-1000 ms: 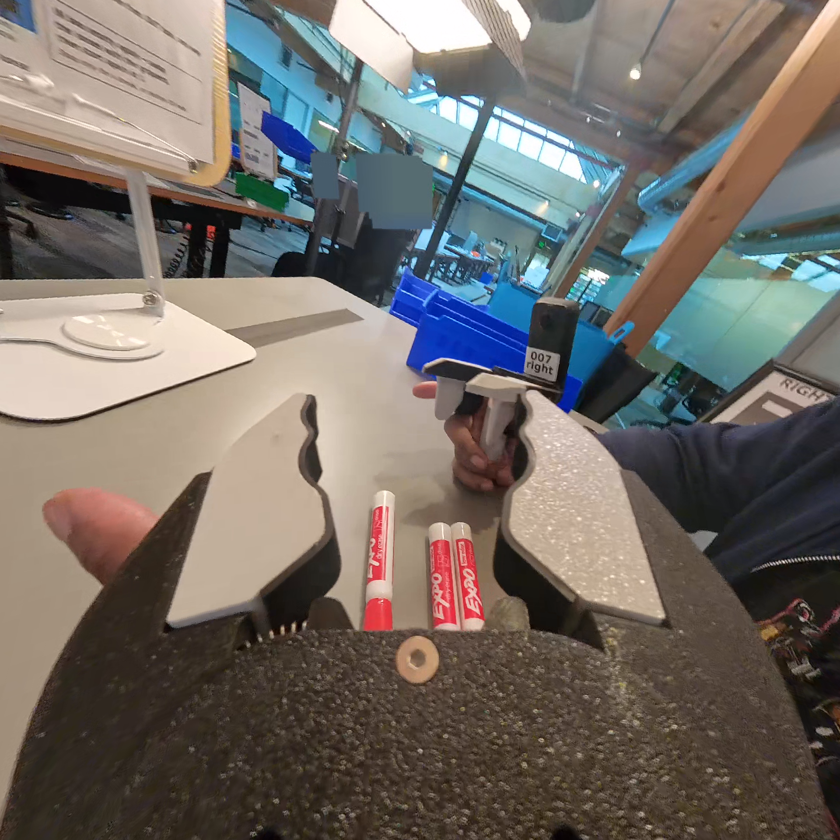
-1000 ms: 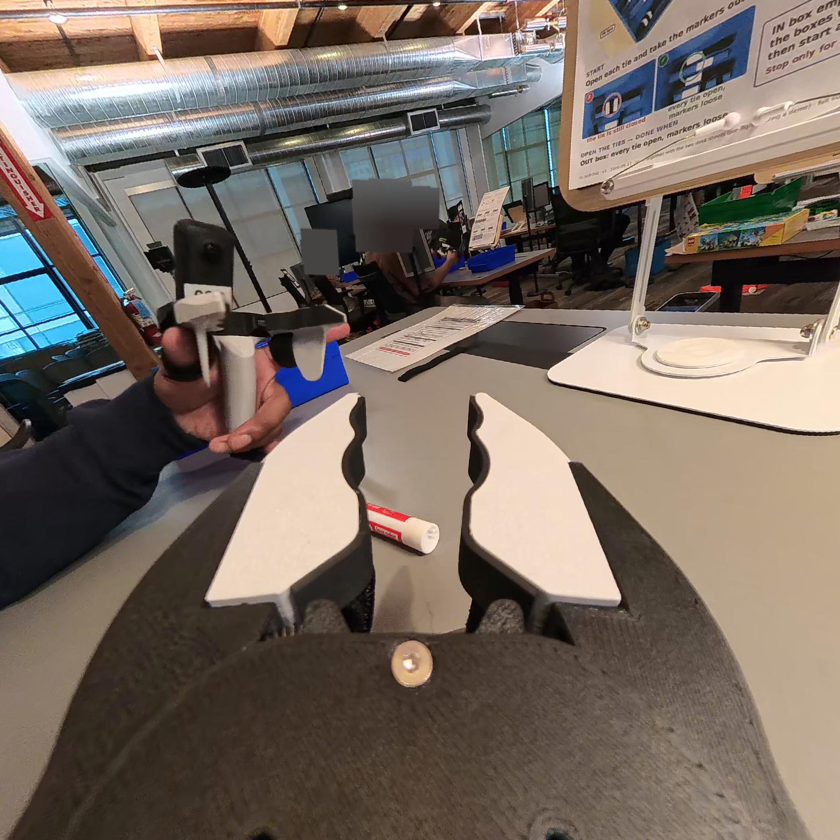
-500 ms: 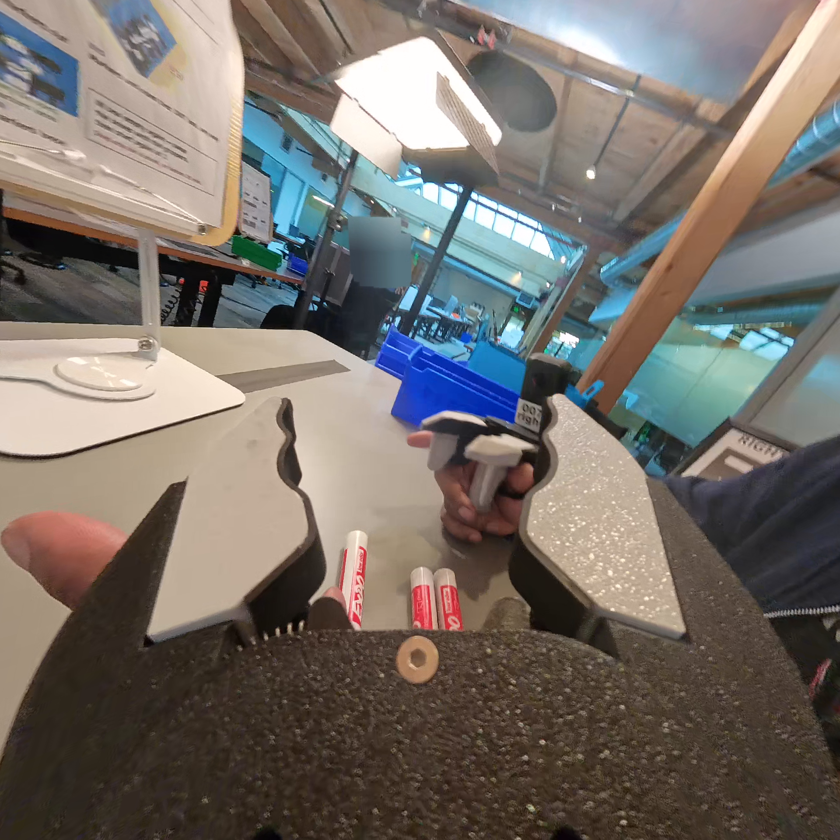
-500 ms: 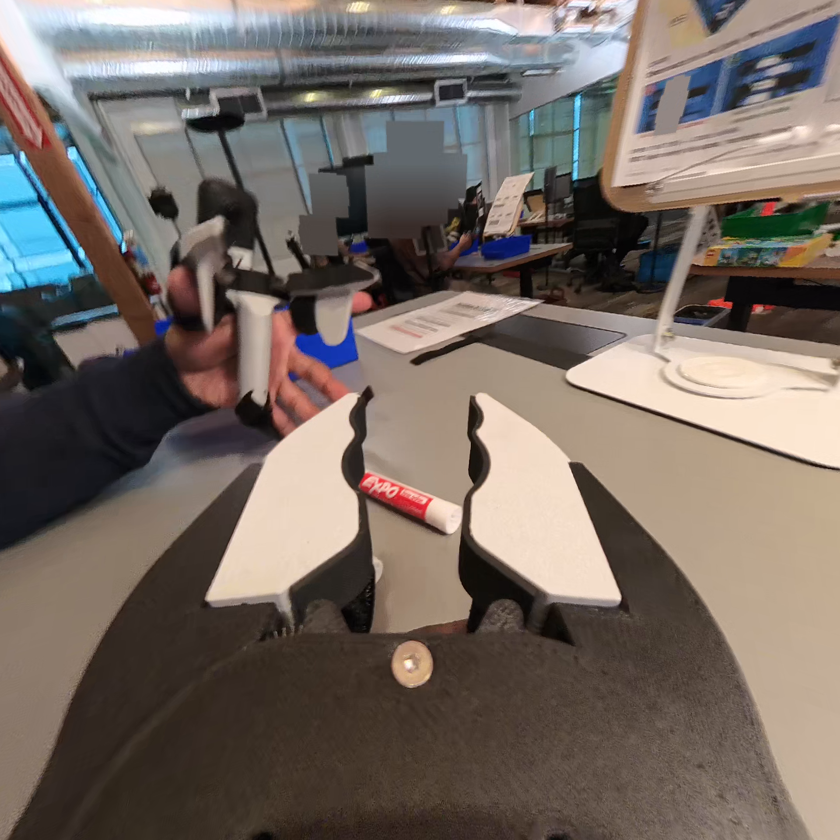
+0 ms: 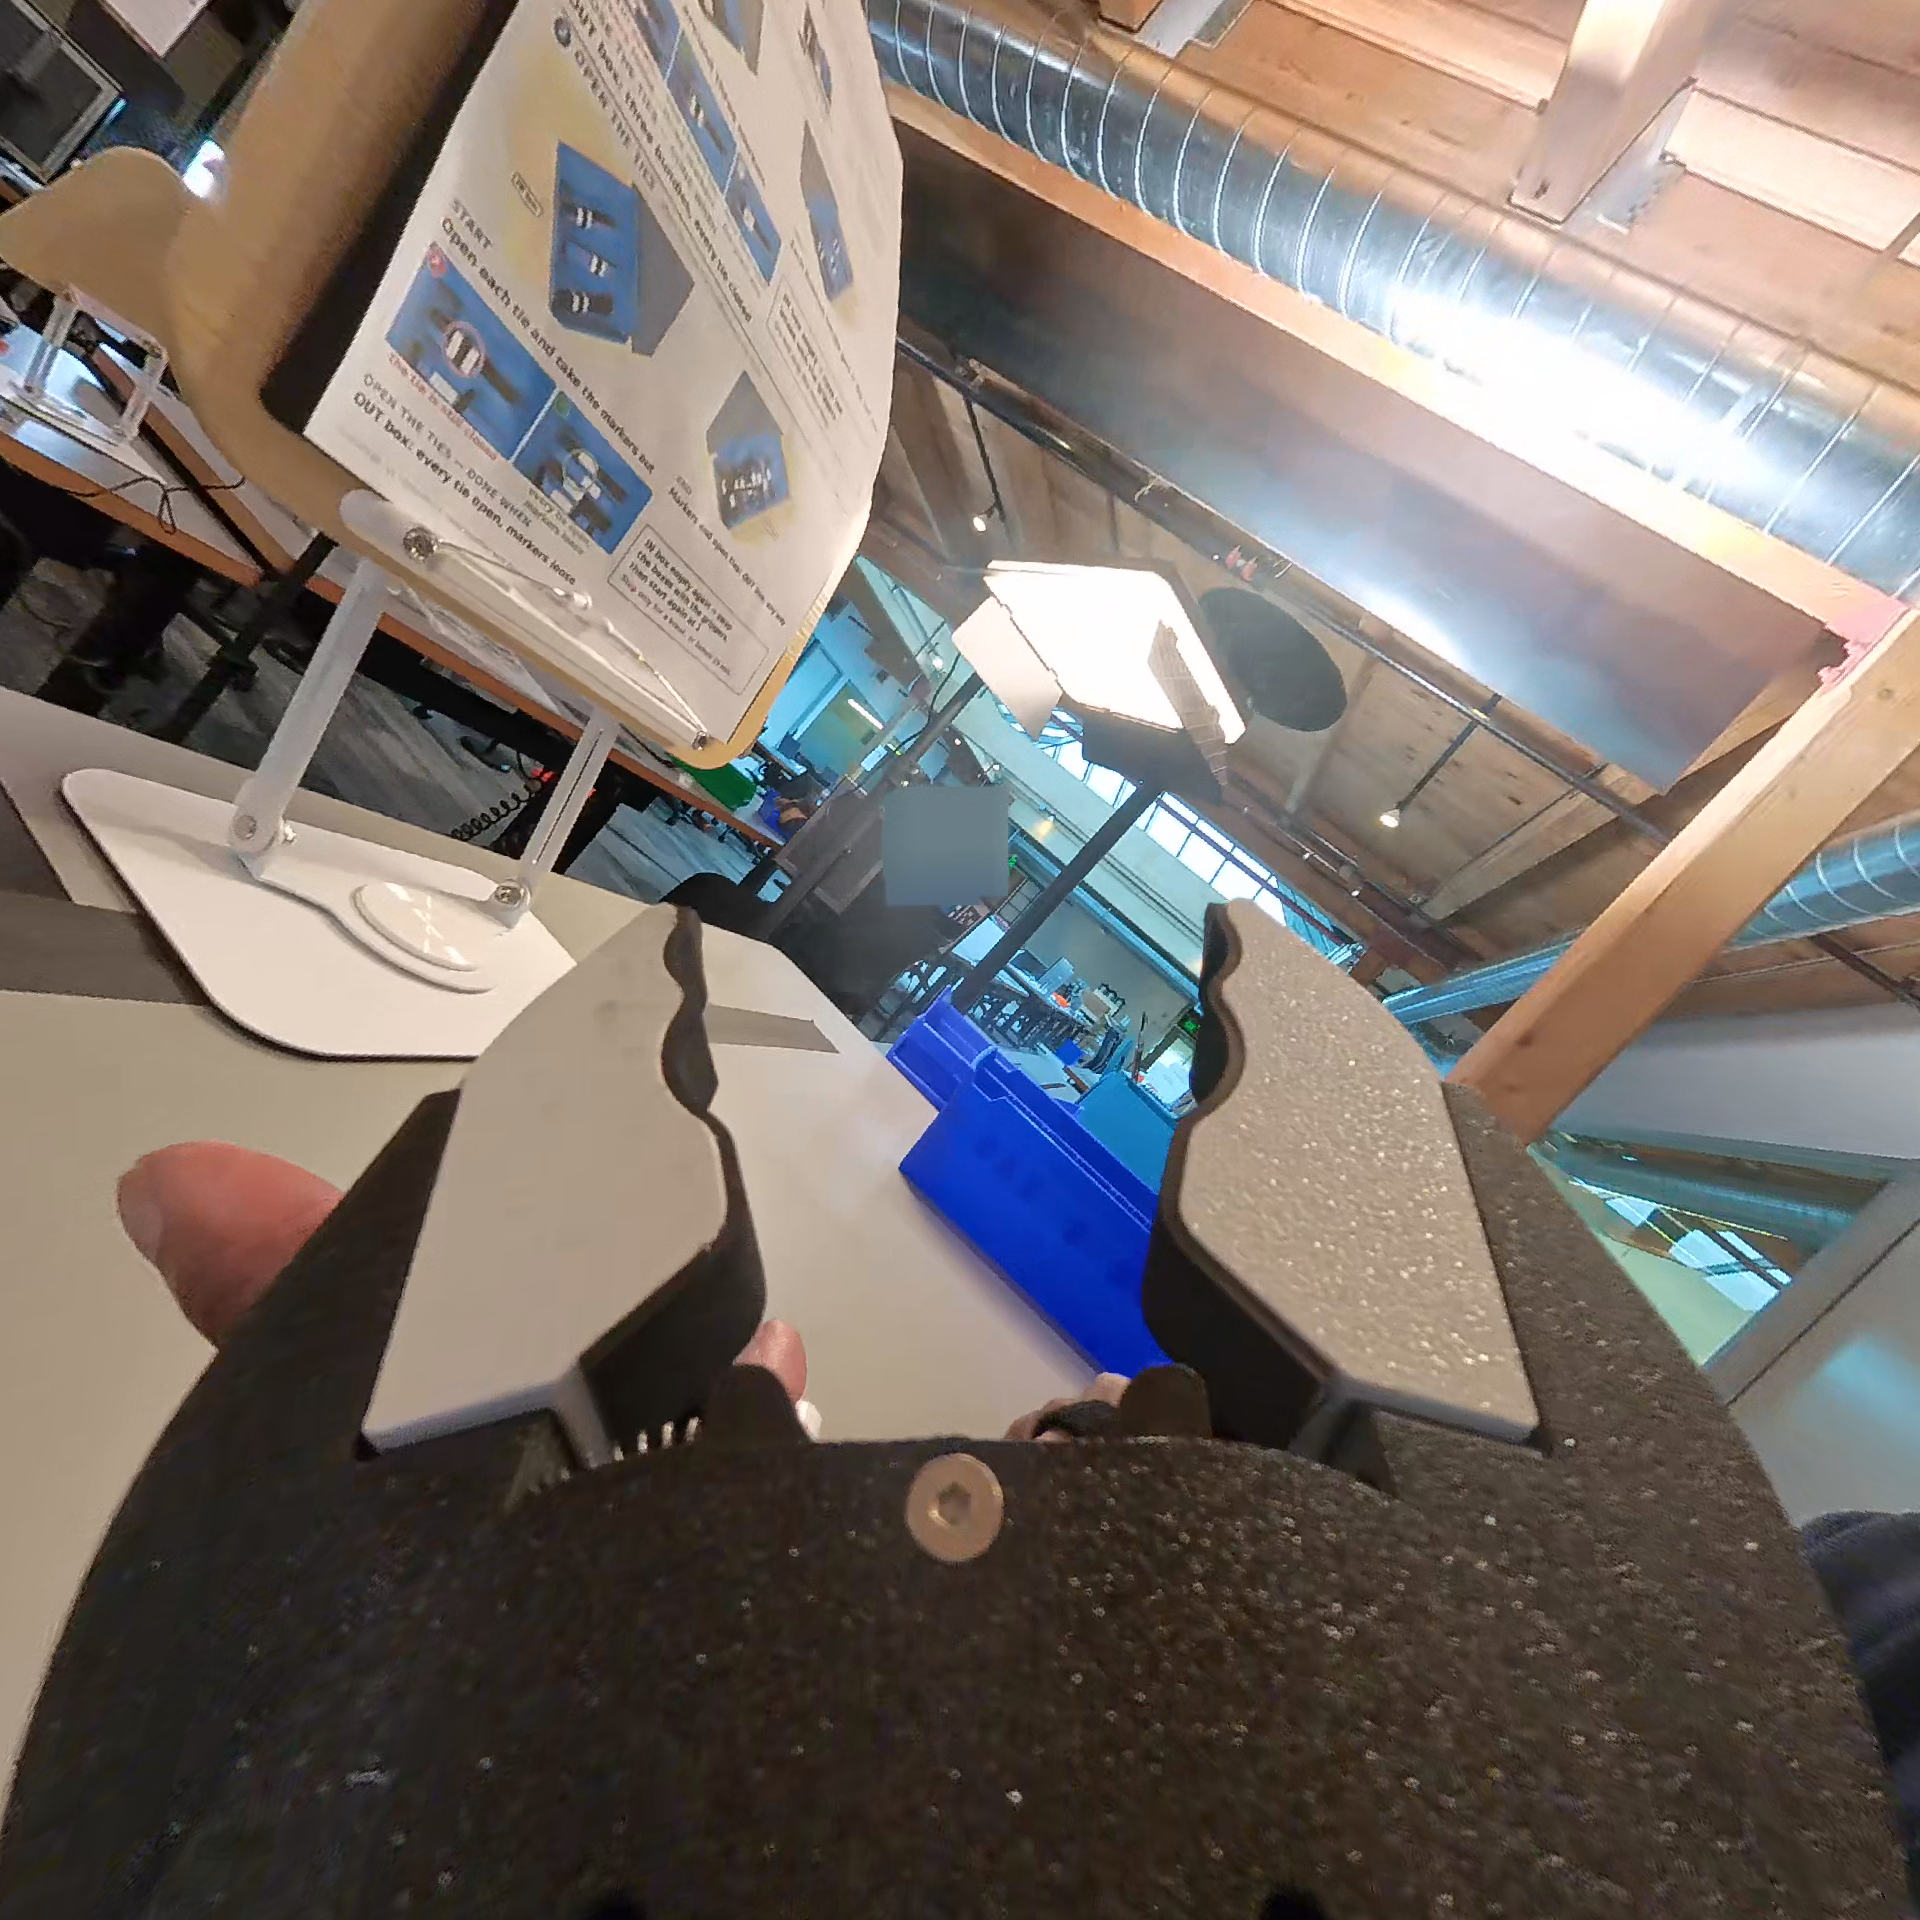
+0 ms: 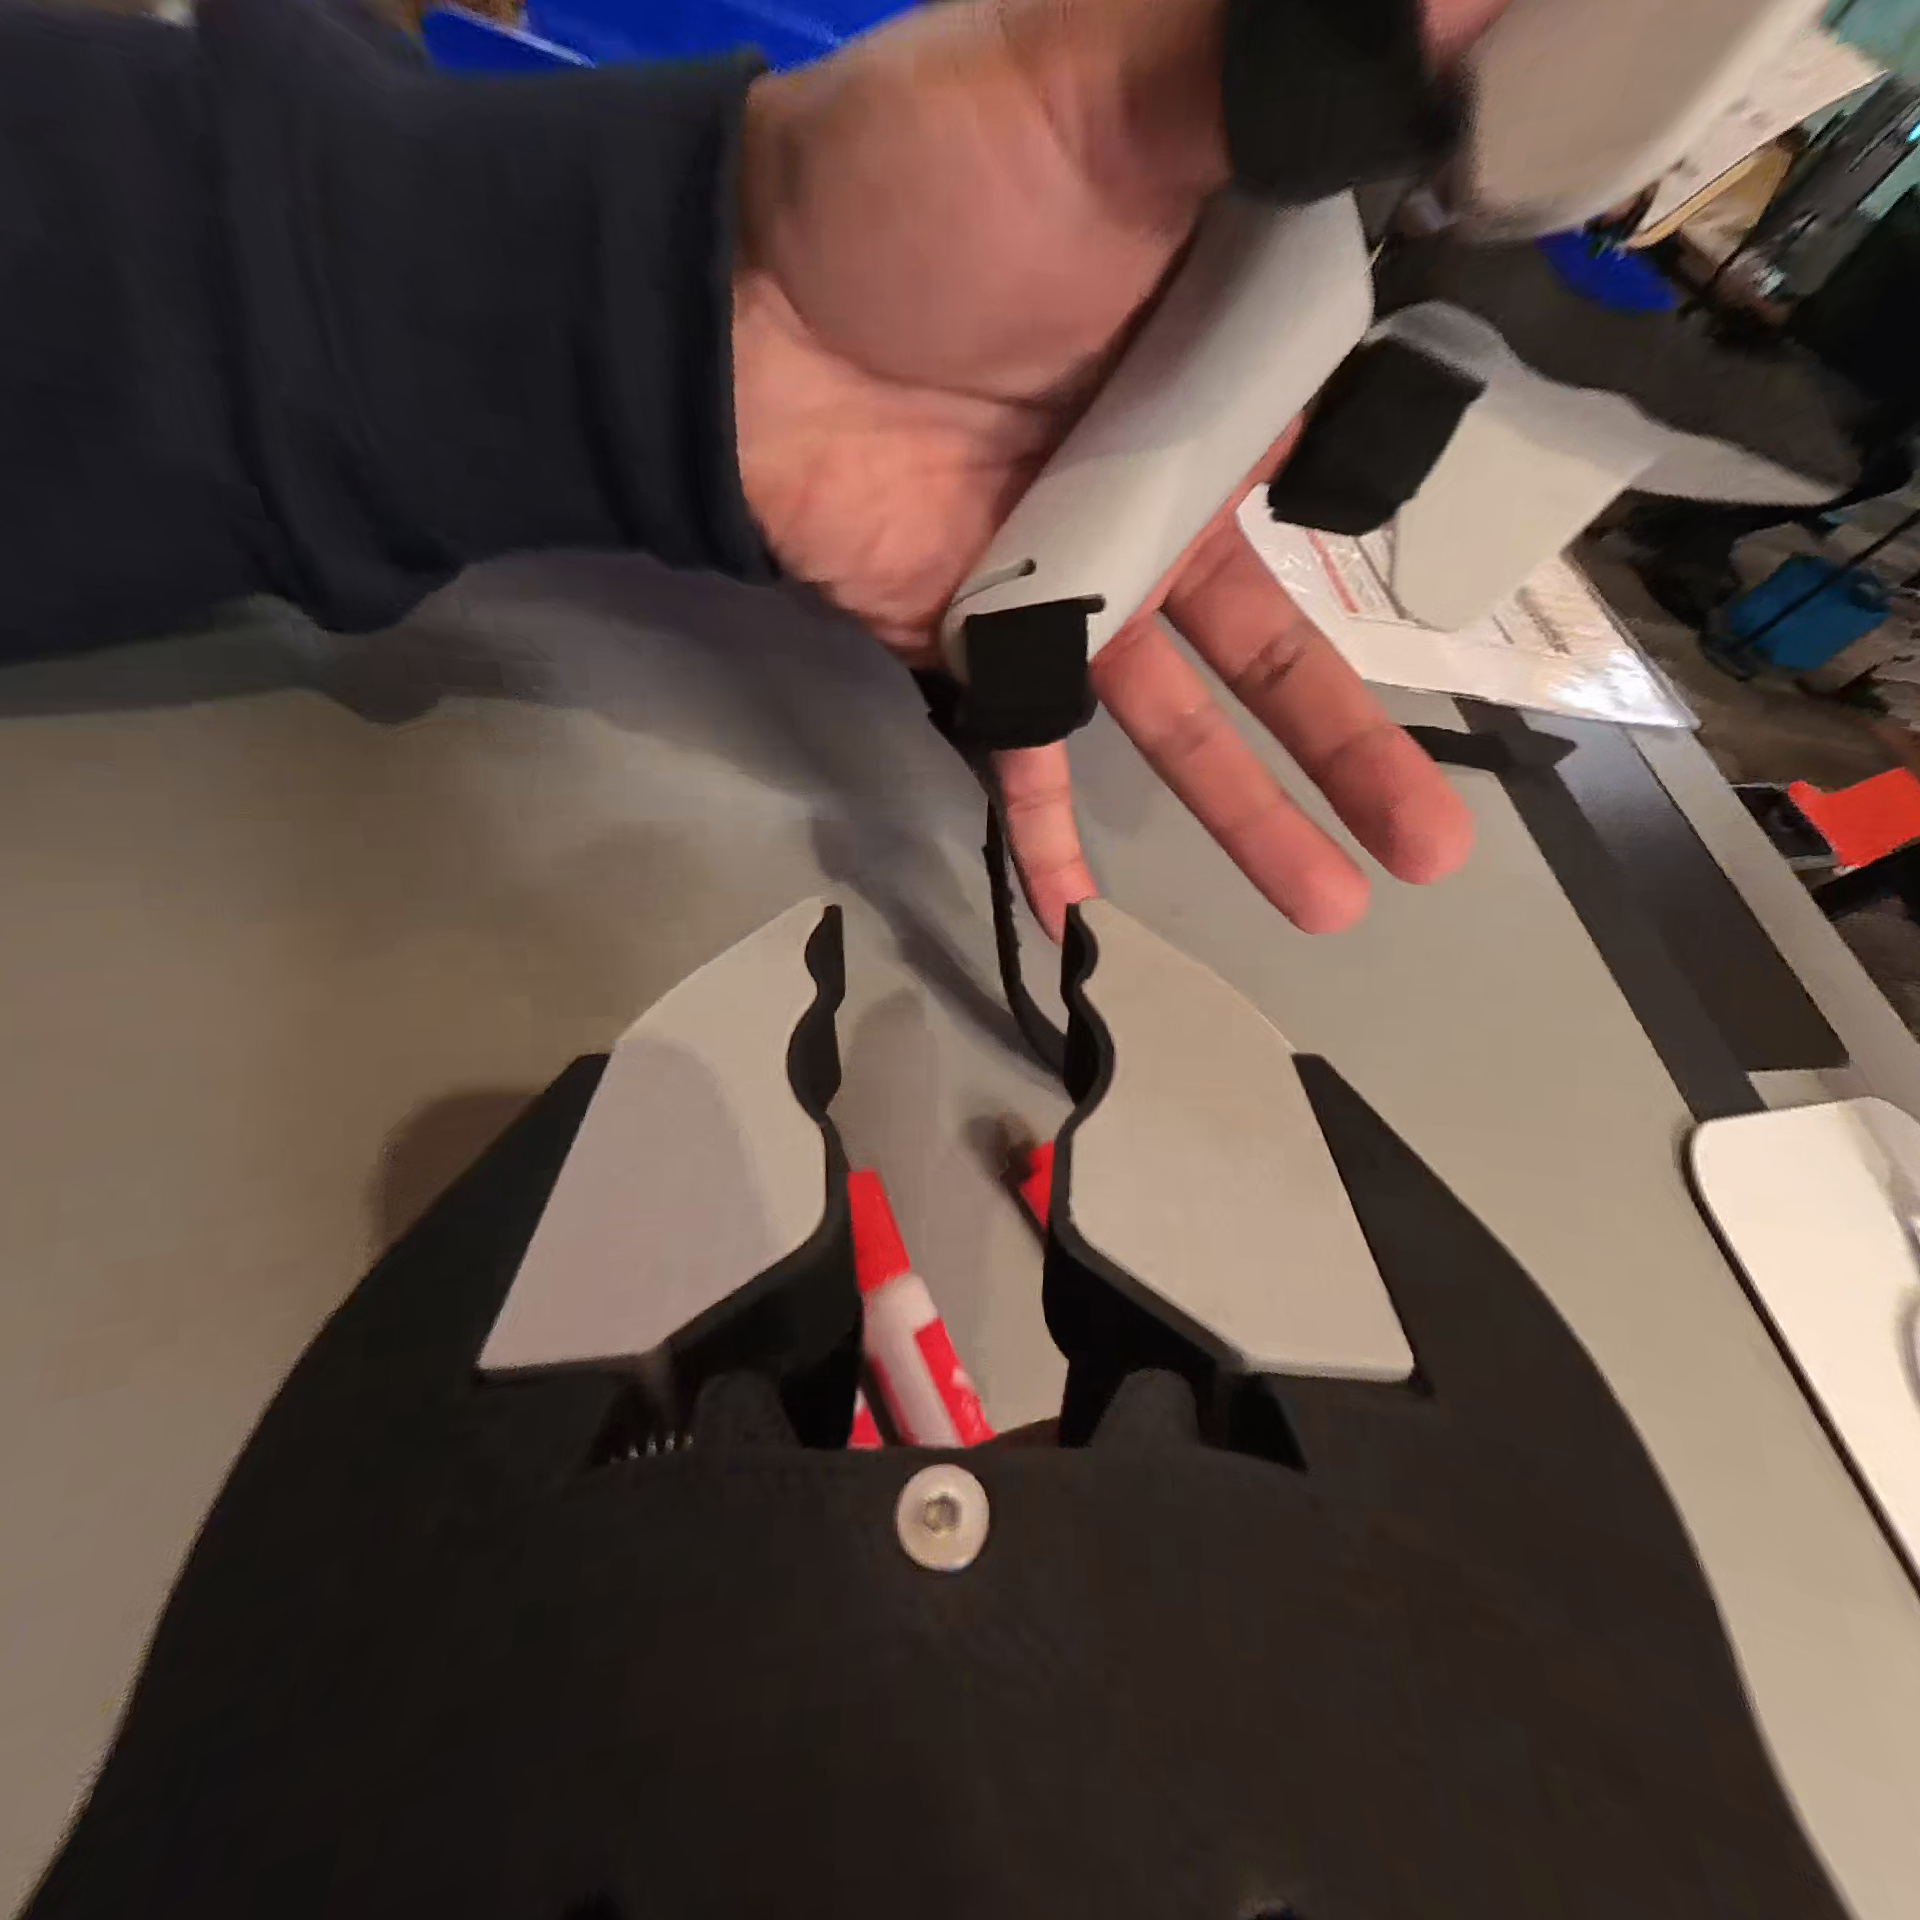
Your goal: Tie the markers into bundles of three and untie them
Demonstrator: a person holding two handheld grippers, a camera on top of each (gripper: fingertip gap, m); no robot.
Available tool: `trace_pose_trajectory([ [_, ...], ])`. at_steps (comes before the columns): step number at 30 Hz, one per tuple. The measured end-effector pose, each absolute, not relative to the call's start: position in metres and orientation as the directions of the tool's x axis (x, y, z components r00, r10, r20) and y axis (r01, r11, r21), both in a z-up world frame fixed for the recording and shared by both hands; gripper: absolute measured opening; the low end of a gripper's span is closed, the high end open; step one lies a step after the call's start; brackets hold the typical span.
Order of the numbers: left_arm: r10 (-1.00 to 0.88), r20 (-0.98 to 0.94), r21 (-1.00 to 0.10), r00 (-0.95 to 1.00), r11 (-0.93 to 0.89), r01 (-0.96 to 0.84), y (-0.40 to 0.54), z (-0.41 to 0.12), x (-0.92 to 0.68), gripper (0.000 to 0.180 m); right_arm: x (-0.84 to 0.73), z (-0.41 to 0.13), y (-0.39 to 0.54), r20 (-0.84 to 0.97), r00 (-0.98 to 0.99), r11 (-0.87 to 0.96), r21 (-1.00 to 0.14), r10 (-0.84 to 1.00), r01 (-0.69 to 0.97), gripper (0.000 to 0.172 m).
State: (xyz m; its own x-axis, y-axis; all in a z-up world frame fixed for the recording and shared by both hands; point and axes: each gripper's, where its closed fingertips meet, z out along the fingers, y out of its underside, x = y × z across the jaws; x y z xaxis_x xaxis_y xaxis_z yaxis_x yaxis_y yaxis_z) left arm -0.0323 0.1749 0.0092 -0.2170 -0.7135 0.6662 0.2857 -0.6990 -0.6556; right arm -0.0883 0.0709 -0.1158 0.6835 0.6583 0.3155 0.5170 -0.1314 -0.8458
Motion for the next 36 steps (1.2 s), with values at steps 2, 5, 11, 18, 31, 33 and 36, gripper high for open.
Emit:
trace_pose_trajectory([
  [2, -0.716, 0.658, -0.654, -0.233, -0.697, 0.294, 0.174, 0.015, -0.036, 0.091, -0.095, -0.120, 0.086, 0.337, 0.673, -0.138, -0.825, 0.659, 0.549, 0.040],
  [5, -0.708, 0.658, -0.641, -0.258, -0.706, 0.301, 0.174, 0.020, -0.040, 0.091, -0.101, -0.129, 0.105, 0.366, 0.660, -0.161, -0.786, 0.656, 0.597, 0.037],
  [11, -0.720, 0.656, -0.645, -0.226, -0.691, 0.326, 0.187, 0.021, -0.050, 0.091, -0.106, -0.135, 0.120, 0.377, 0.659, -0.176, -0.770, 0.651, 0.613, 0.008],
  [18, -0.685, 0.688, -0.571, -0.239, -0.715, 0.403, 0.203, 0.028, -0.062, 0.090, -0.107, -0.138, 0.126, 0.358, 0.677, -0.189, -0.782, 0.644, 0.594, 0.009],
  [31, -0.757, 0.642, -0.586, -0.122, -0.587, 0.558, 0.235, 0.045, -0.101, 0.087, -0.110, -0.129, 0.123, 0.438, 0.631, -0.128, -0.749, 0.640, 0.650, 0.001],
  [33, -0.778, 0.620, -0.608, -0.104, -0.559, 0.563, 0.233, 0.049, -0.102, 0.087, -0.112, -0.128, 0.122, 0.441, 0.627, -0.127, -0.745, 0.642, 0.654, 0.002],
  [36, -0.807, 0.587, -0.632, -0.063, -0.505, 0.588, 0.232, 0.055, -0.106, 0.087, -0.111, -0.126, 0.122, 0.460, 0.625, -0.119, -0.738, 0.631, 0.664, 0.002],
])
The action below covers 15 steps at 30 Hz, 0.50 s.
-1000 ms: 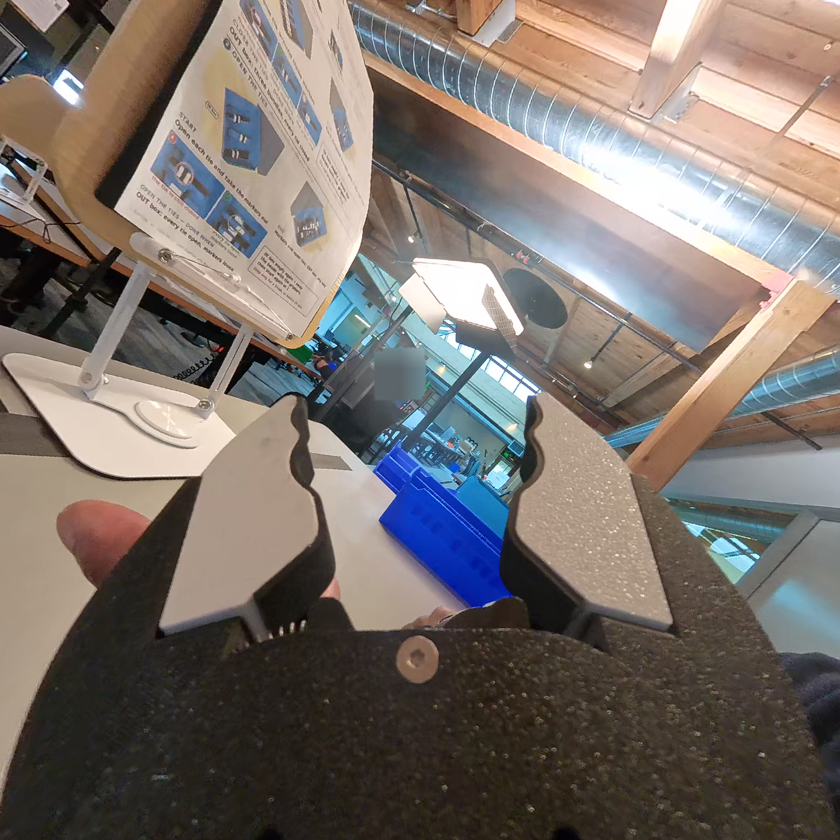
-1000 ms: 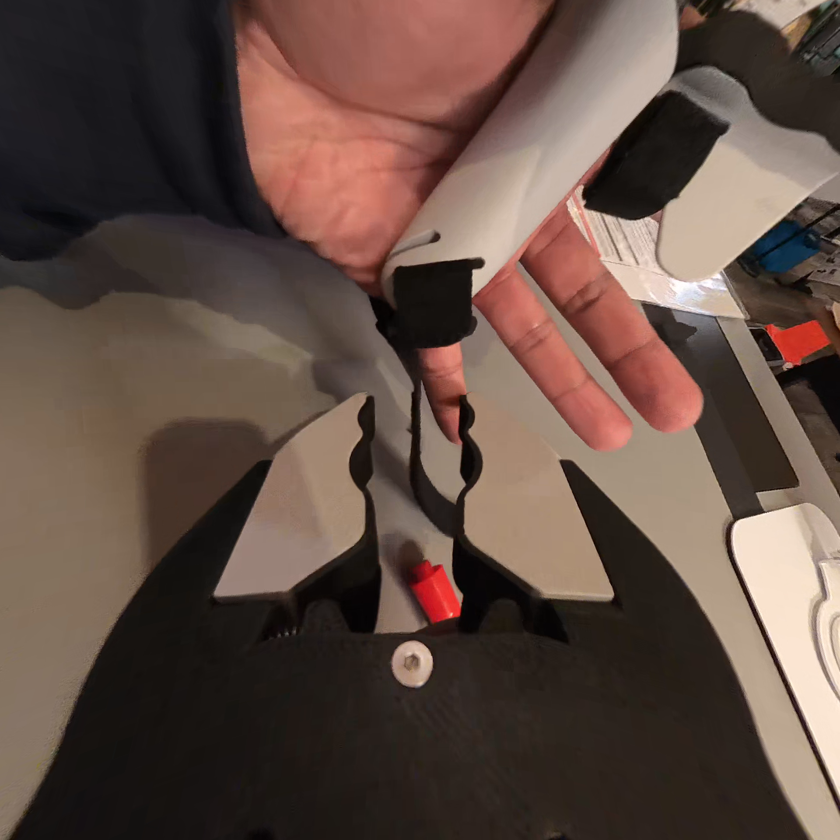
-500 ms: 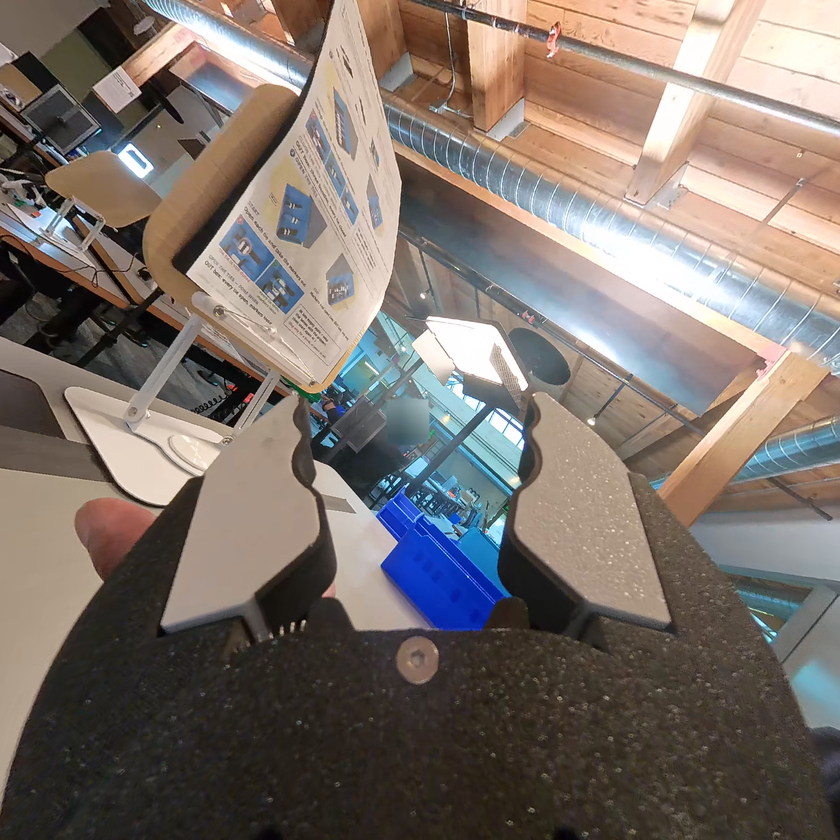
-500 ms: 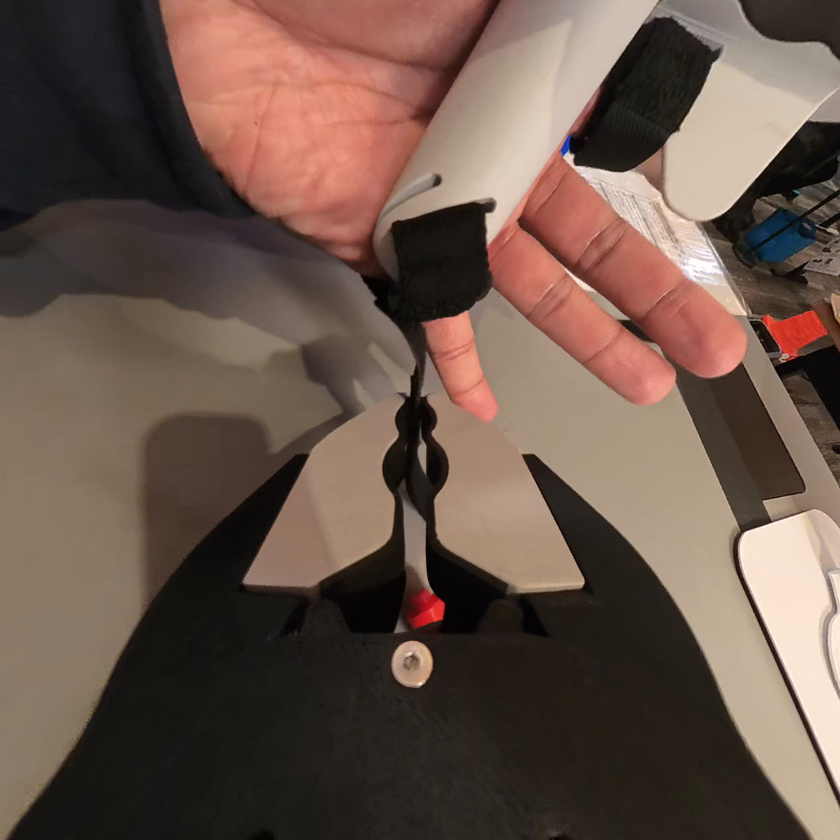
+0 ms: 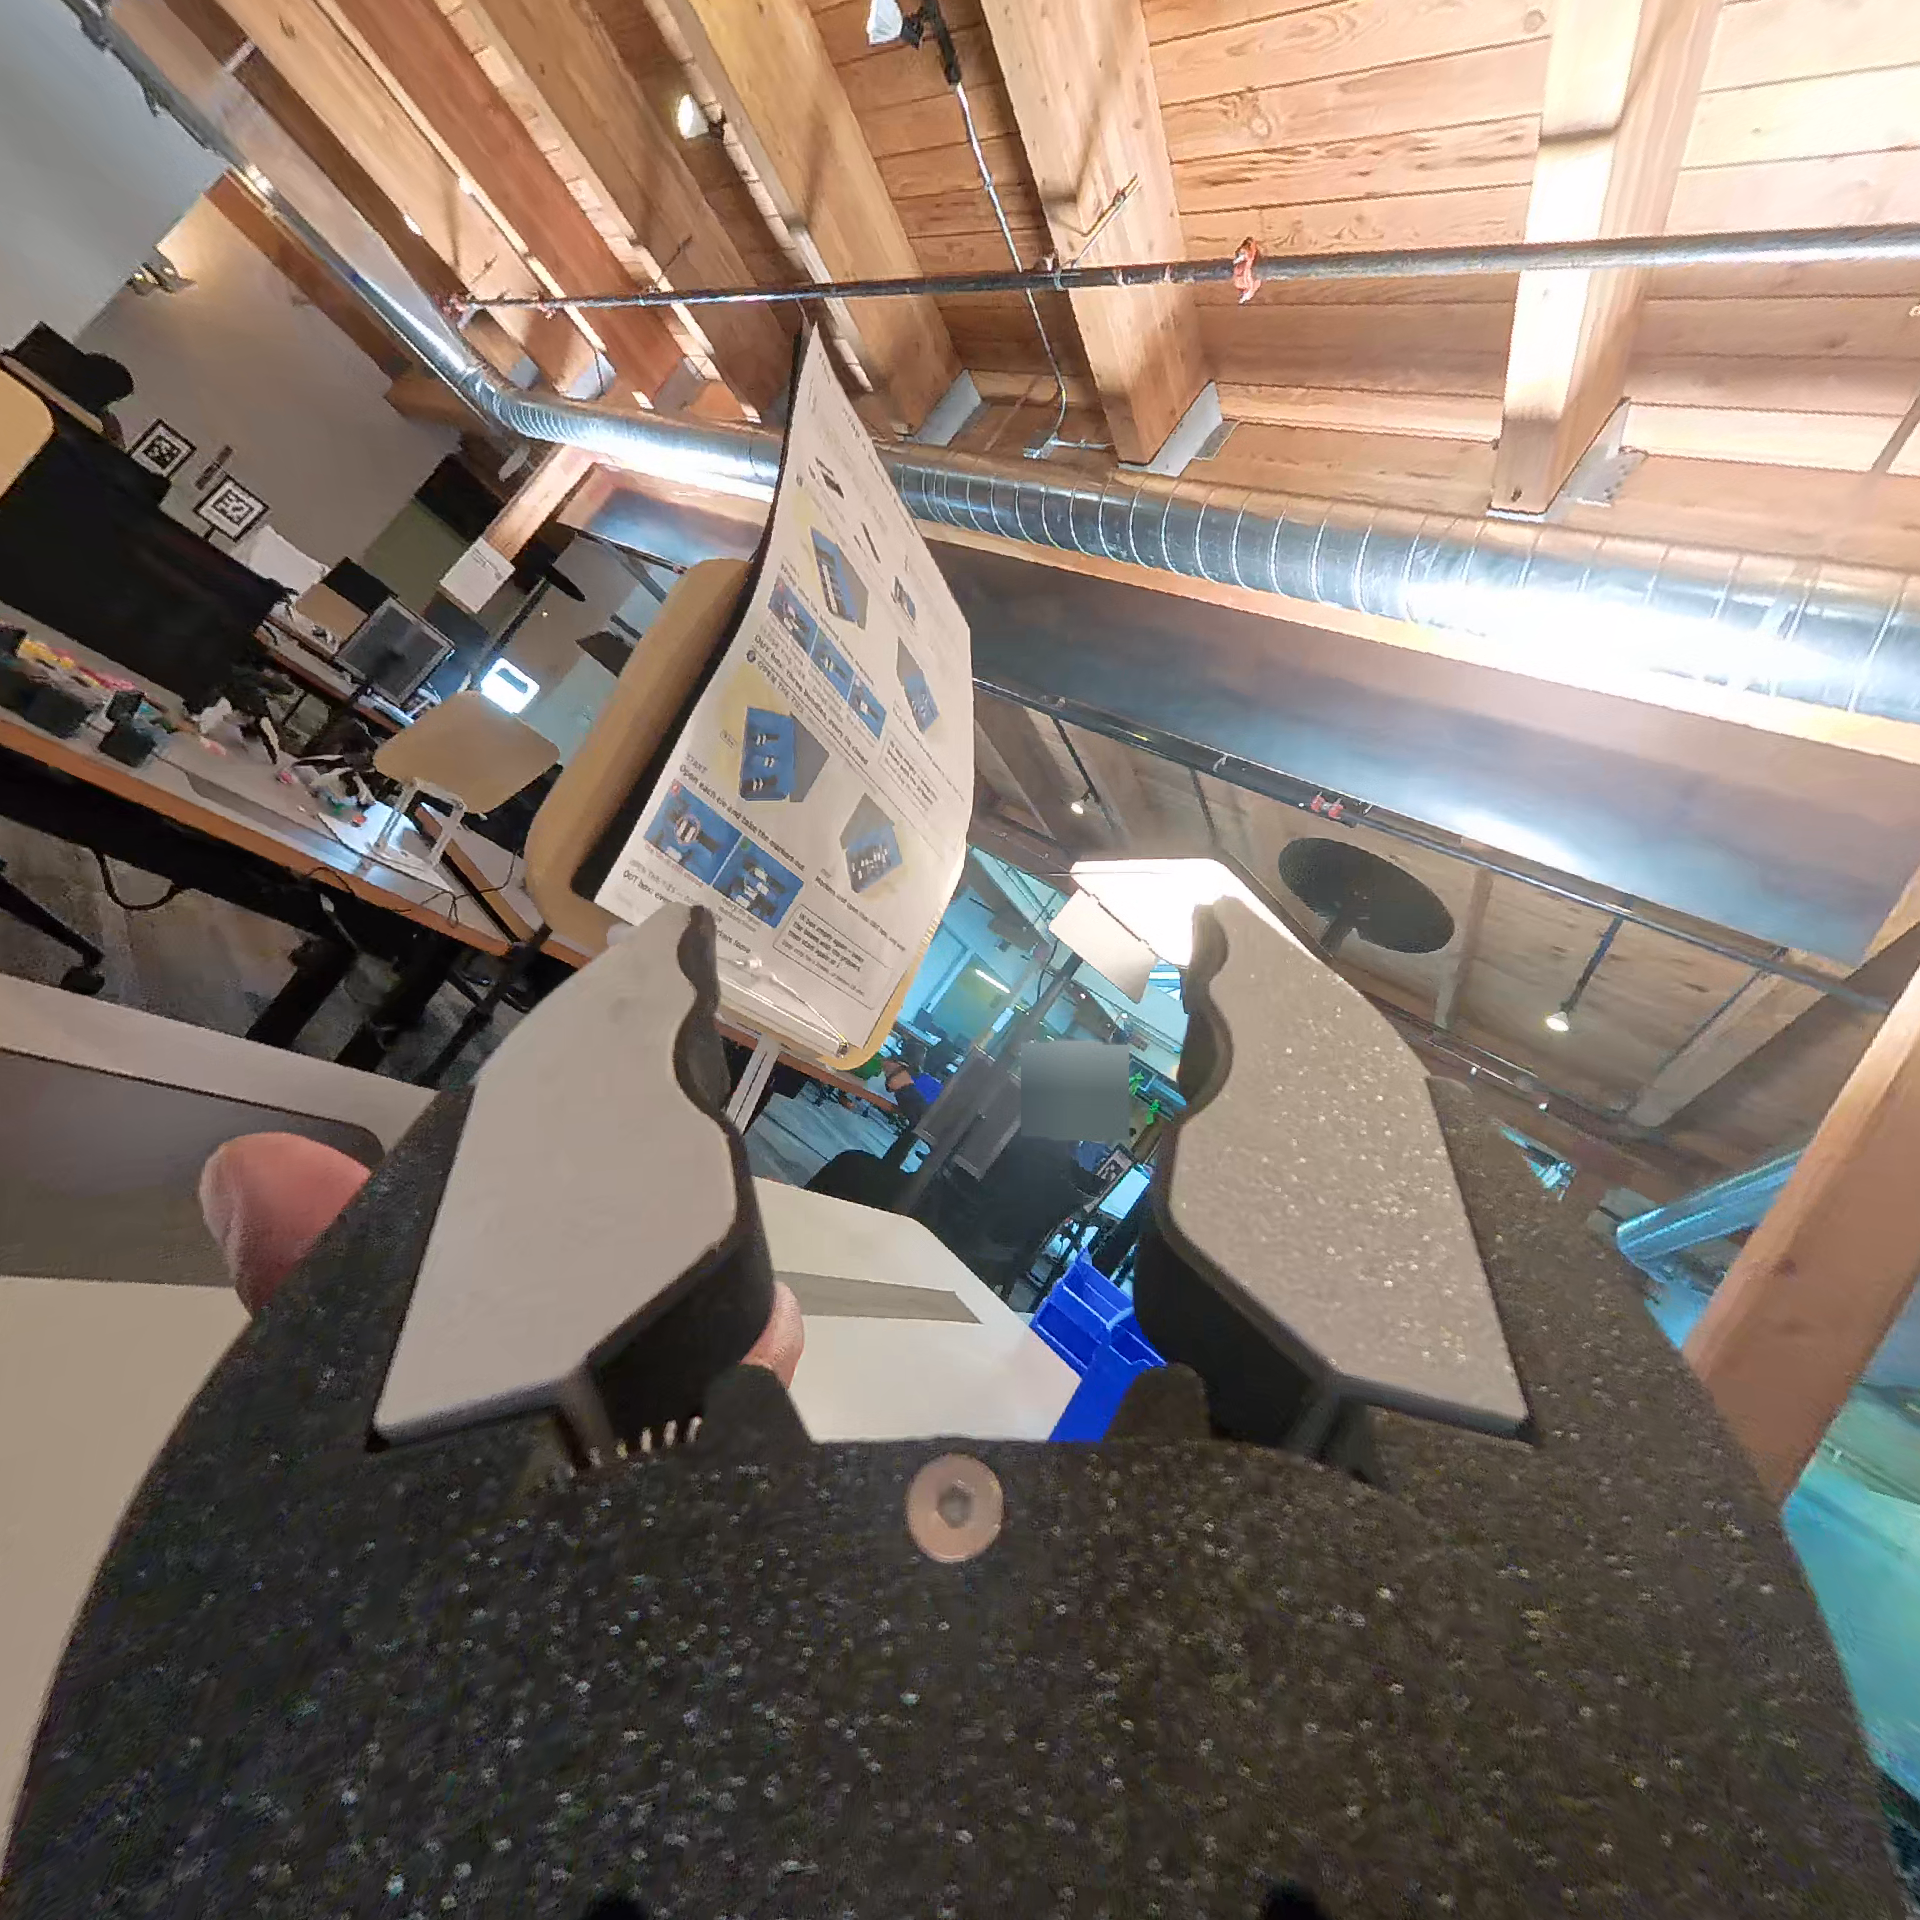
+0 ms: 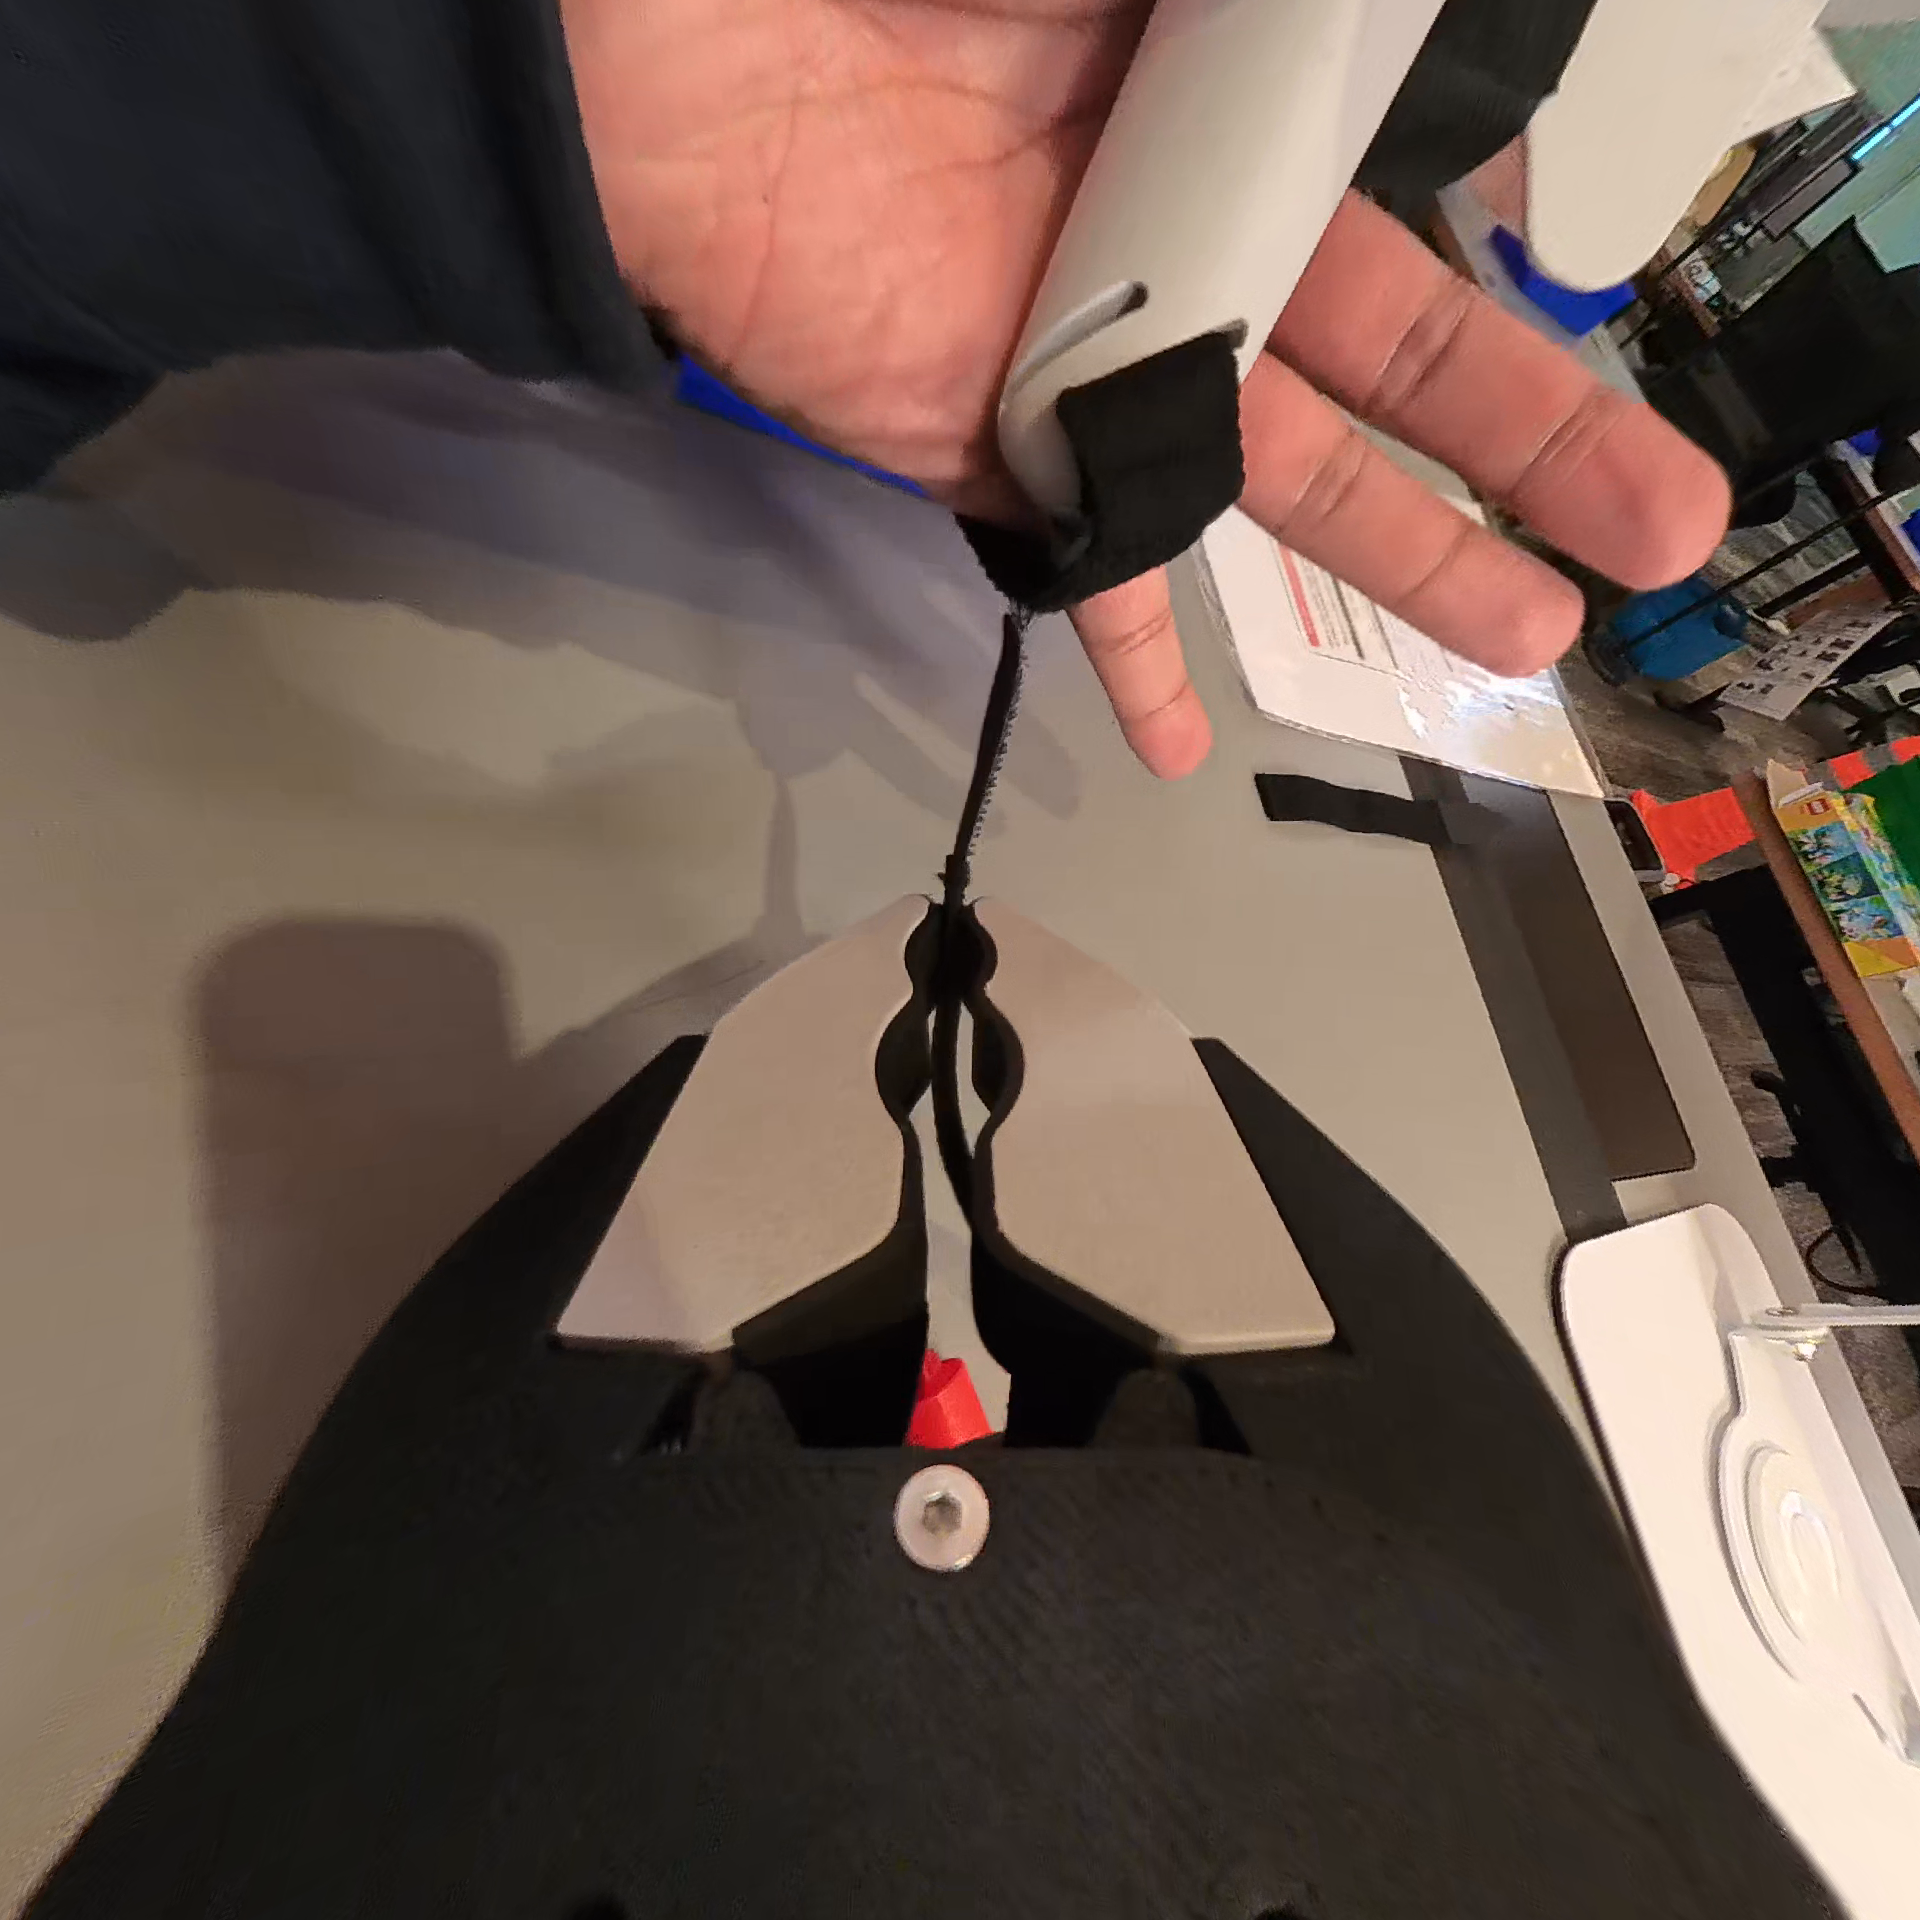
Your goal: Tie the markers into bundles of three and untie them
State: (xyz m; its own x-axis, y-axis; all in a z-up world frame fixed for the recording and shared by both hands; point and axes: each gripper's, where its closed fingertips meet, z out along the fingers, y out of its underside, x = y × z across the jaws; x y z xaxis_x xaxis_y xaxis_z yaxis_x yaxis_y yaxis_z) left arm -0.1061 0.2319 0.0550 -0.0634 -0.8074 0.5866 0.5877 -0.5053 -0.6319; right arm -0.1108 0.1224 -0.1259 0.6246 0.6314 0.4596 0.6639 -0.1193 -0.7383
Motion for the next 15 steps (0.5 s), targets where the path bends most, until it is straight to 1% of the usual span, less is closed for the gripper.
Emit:
trace_pose_trajectory([
  [5, -0.824, 0.566, -0.636, -0.040, -0.467, 0.614, 0.232, 0.061, -0.112, 0.087, -0.112, -0.123, 0.121, 0.455, 0.625, -0.122, -0.739, 0.634, 0.662, 0.002],
  [6, -0.832, 0.554, -0.641, -0.021, -0.442, 0.628, 0.234, 0.064, -0.116, 0.087, -0.111, -0.127, 0.119, 0.457, 0.612, -0.135, -0.721, 0.646, 0.680, 0.001],
  [8, -0.854, 0.515, -0.666, 0.078, -0.341, 0.664, 0.245, 0.071, -0.136, 0.087, -0.102, -0.141, 0.119, 0.506, 0.577, -0.152, -0.653, 0.641, 0.742, 0.002],
  [9, -0.859, 0.502, -0.661, 0.099, -0.307, 0.685, 0.249, 0.077, -0.148, 0.086, -0.100, -0.145, 0.119, 0.524, 0.568, -0.149, -0.638, 0.635, 0.755, 0.002],
  [13, -0.855, 0.514, -0.602, 0.066, -0.305, 0.738, 0.255, 0.087, -0.174, 0.084, -0.107, -0.142, 0.123, 0.495, 0.597, -0.153, -0.675, 0.631, 0.722, 0.002],
  [15, -0.850, 0.524, -0.594, 0.042, -0.330, 0.734, 0.257, 0.083, -0.172, 0.083, -0.108, -0.136, 0.129, 0.509, 0.611, -0.145, -0.684, 0.606, 0.715, 0.003],
])
